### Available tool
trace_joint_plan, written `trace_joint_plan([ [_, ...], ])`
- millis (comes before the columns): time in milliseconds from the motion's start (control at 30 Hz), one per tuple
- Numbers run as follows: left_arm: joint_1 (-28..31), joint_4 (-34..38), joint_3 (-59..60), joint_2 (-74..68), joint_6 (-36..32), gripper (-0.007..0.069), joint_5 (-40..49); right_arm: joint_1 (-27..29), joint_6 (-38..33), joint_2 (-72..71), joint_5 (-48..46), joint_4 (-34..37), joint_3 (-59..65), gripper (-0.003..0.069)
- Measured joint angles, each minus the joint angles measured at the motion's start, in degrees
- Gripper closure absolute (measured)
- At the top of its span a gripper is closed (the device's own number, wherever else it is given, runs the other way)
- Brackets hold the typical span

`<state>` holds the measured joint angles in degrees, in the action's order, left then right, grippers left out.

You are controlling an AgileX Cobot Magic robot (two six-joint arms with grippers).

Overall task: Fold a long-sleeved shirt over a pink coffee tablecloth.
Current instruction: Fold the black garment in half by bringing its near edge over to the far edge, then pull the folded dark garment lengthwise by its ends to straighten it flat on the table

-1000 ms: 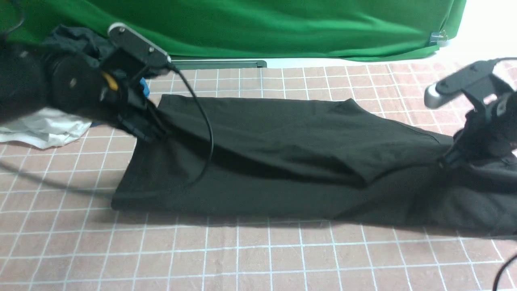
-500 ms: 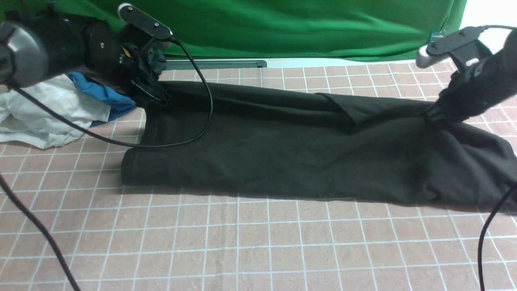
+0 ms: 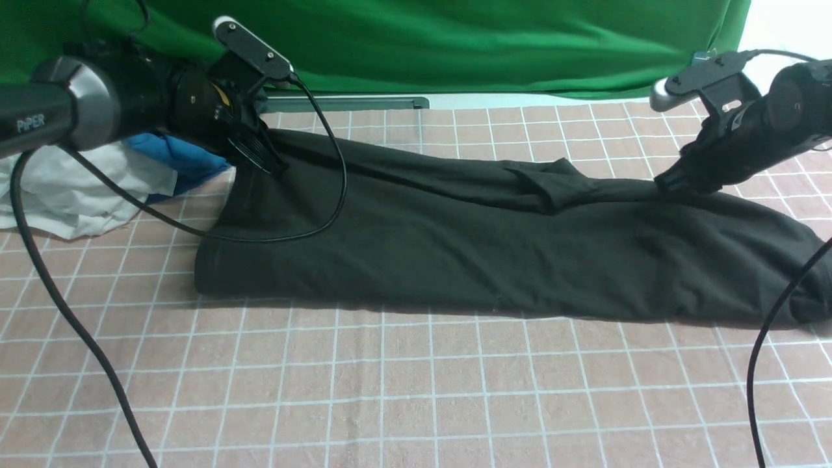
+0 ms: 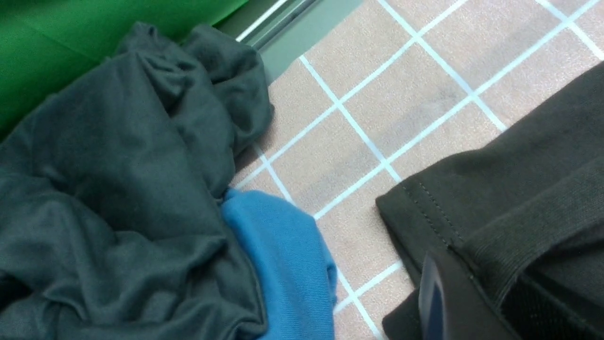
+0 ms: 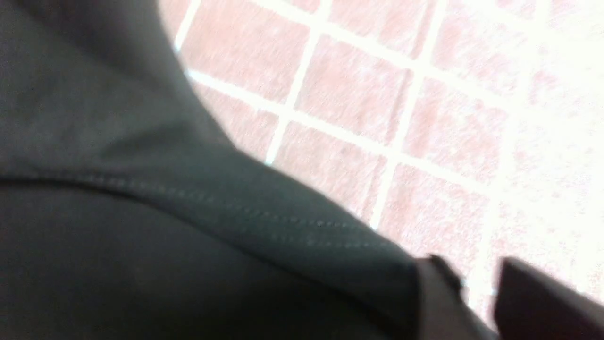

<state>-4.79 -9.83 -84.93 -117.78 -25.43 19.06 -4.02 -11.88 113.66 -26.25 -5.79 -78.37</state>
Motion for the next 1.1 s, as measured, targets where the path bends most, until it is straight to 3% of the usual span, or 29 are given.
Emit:
trace_joint_plan([
  [33,0.07,0.0,0.0,0.0,0.0,0.0555,-0.01,0.0,0.21,-0.01,-0.09,0.01,0.0,0.0356],
  [100,0.42,-0.22,-0.01,0.0,0.19,0.0501,-0.7,-0.45,2.32,-1.7,-2.66,0.55,0.0,0.0187],
  [200,0.92,-0.35,-0.26,0.0,0.5,0.0408,-0.94,-2.46,2.13,-4.28,-6.0,3.87,-0.05,0.0167],
  [267,1.04,-0.4,-0.32,0.06,2.81,0.0323,-0.94,-5.57,-0.36,-5.46,-8.59,8.05,-0.16,0.0246],
  [333,1.09,-0.33,-0.32,0.61,5.77,0.0252,-0.02,-8.72,-2.45,-5.13,-9.75,11.28,-0.35,0.038],
  [367,1.09,-0.21,-0.32,0.7,5.97,0.0246,0.12,-9.0,-2.57,-5.04,-9.81,11.71,-0.35,0.0409],
  [400,1.09,1.04,-0.32,2.0,7.08,0.0213,1.6,-11.16,-3.24,-3.7,-9.57,12.85,-0.46,0.0518],
  [433,1.02,1.48,-0.32,2.42,7.23,0.0211,1.96,-11.49,-3.31,-3.3,-9.33,13.19,-0.46,0.055],
  [500,0.83,4.74,-0.32,5.05,7.53,0.024,3.65,-12.21,-3.38,-1.05,-8.01,14.42,-0.46,0.061],
  [567,-0.05,9.83,-0.32,9.07,6.3,0.0355,5.83,-12.28,-3.59,1.54,-6.05,16.32,-0.67,0.0631],
  [600,-0.05,9.83,-0.32,9.07,6.05,0.0369,6.06,-12.28,-3.59,1.77,-6.05,16.51,-0.74,0.0633],
  [633,-1.17,12.38,-0.32,11.86,4.08,0.0485,7.79,-12.18,-3.73,3.42,-5.16,17.82,-1.25,0.0638],
  [667,-2.07,13.88,-0.1,13.52,2.71,0.0538,8.64,-12.18,-3.79,4.53,-4.52,18.26,-1.93,0.0639],
  [733,-4.16,15.96,1.08,16.62,0.97,0.0589,9.16,-12.18,-3.86,5.85,-3.77,18.88,-3.26,0.0638],
  [1100,-18.39,18.79,22.35,42.15,0.47,0.0608,6.99,-9.92,-3.64,14.95,2.34,19.65,-15.71,0.0636],
])
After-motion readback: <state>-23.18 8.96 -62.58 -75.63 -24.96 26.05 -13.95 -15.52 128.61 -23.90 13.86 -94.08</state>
